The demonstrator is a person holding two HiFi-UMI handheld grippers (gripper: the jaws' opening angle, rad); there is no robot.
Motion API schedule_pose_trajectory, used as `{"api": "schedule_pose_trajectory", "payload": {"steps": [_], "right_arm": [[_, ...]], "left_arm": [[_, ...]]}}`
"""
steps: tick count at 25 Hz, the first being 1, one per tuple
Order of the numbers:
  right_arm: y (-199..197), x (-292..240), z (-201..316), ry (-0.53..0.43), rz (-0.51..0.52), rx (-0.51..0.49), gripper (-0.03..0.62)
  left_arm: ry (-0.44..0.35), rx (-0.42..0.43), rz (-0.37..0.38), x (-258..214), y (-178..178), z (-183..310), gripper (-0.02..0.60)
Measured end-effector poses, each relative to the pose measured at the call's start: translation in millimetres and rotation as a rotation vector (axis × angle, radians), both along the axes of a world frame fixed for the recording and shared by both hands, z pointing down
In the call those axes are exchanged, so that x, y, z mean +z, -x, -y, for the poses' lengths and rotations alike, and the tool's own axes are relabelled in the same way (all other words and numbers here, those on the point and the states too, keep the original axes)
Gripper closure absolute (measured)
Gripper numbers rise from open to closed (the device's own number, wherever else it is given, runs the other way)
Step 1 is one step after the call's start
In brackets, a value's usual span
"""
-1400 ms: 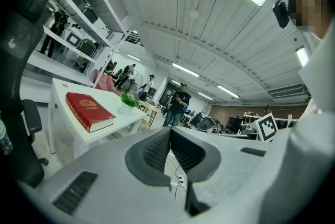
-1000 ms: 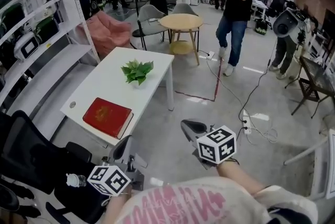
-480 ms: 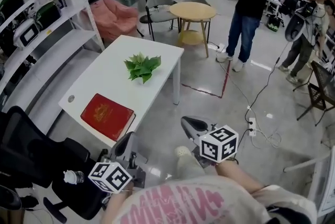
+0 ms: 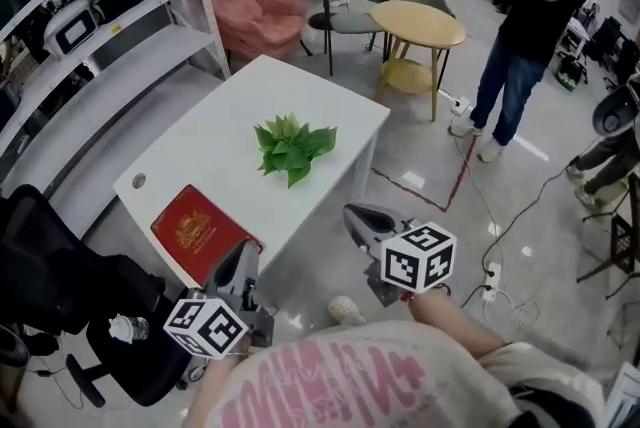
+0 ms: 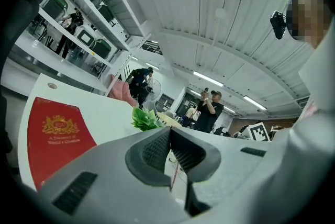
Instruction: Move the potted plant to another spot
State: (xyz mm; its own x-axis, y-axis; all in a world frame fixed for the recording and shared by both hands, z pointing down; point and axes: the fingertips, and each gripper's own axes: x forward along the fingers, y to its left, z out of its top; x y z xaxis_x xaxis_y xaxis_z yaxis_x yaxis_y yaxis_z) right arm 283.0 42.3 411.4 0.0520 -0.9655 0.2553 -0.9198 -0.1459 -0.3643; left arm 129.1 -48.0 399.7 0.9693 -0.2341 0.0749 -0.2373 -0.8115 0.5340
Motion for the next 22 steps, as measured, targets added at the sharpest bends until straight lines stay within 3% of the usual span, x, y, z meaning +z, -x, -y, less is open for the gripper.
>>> {"api": "schedule_pose_trajectory", "payload": {"steps": [4,12,22], "right_arm": [[-37,-7,35,-0.012,-0.007,-0.058,0.588],[-81,23,81,0.064,-0.028,-0.198,0.588],[-88,87,117,0.188,-0.002,-0.316,0.588]], "left_arm": [[0.003,-0.06,0.001,1,-30,27,0.578],[0.011,-0.205,-0.019,14,-62,58,0.578],[0.105,-0.326,0.069,57,-49,67,0.578]]}}
